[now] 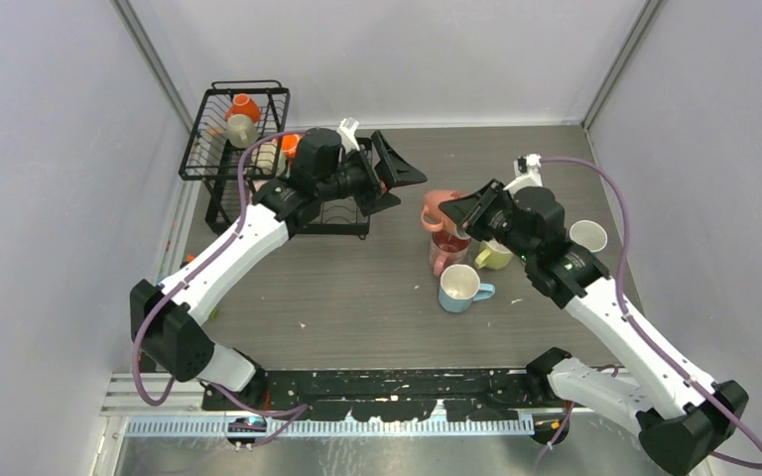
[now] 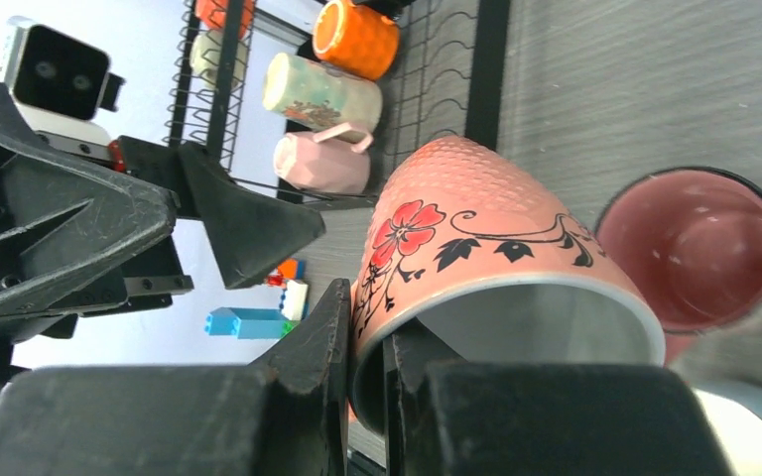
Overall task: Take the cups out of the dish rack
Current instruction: Place the cup at the center of the board.
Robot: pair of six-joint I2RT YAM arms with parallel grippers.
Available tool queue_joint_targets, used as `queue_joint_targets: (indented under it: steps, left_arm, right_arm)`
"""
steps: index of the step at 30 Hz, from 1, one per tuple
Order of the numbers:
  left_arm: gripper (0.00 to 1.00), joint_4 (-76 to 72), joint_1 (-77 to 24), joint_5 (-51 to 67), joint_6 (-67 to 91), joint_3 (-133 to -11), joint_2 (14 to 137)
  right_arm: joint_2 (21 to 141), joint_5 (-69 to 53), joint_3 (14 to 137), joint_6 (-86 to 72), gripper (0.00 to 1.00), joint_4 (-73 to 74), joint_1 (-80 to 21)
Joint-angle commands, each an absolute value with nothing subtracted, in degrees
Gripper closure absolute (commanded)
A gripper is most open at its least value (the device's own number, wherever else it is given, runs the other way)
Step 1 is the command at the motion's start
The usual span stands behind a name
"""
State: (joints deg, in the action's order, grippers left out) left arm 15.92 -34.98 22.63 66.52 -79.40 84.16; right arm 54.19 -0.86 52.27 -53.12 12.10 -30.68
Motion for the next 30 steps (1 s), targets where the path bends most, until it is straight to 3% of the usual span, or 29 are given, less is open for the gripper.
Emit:
queue_joint_targets:
  steps: [1,14,22,30]
  left_arm:
    - [0.0,21.0,-35.23,21.5,58.37,-82.21,81.4]
    - [0.0,27.32,-40.26,19.16,47.9,-82.8,77.84]
    - [0.0,28.21,-42.76,19.29,45.55,-82.66,77.74]
    - [0.0,27.81,-43.24,20.52,45.18,-82.06,77.96]
  right_arm:
    - [48.99,4.57,60.28,-50.67,0.99,23.39,-30.66]
    - [42.75,17.29,70.99,-51.33,0.99,58.67,-30.67]
    - [44.44,28.37,71.31,-61.07,0.99,69.52,-30.66]
    - [53.78,35.31,73.62,-72.22,0.99,76.3,-30.67]
